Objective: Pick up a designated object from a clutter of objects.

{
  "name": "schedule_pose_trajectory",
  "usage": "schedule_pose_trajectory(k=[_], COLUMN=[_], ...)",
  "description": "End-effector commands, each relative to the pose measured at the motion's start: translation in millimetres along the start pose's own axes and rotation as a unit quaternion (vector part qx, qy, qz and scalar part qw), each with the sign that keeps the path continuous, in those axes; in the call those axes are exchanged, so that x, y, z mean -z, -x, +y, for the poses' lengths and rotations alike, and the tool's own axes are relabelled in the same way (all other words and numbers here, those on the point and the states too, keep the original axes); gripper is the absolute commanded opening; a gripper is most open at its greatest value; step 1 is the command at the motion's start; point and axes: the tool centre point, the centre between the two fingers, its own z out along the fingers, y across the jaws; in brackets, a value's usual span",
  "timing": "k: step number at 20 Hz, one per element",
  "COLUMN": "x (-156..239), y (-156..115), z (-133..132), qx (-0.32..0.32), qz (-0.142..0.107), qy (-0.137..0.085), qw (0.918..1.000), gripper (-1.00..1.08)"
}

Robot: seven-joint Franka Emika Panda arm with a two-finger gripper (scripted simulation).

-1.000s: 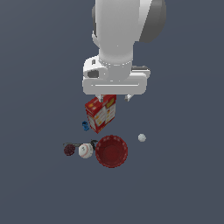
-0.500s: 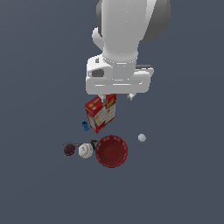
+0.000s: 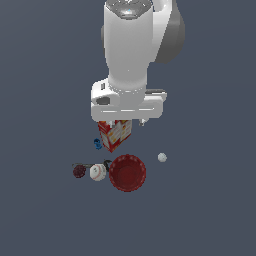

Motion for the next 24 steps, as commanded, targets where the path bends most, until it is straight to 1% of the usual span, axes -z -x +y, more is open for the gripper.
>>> schedule_pose_trajectory(k=[1, 5, 12, 18, 24], x=[-14, -43, -108, -152, -179], y=[-9, -25, -49, -58, -61], z=[10, 32, 79, 110, 128], qx=[0.002, 0.005, 0.012, 0.016, 0.019], qz=[0.001, 0.003, 0.007, 0.009, 0.01], qy=[-0.002, -0.005, -0.008, -0.007, -0.006], qw=[1.0, 1.0, 0.9999, 0.9998, 0.9998], gripper=[1.0, 1.0, 1.0, 1.0, 1.0])
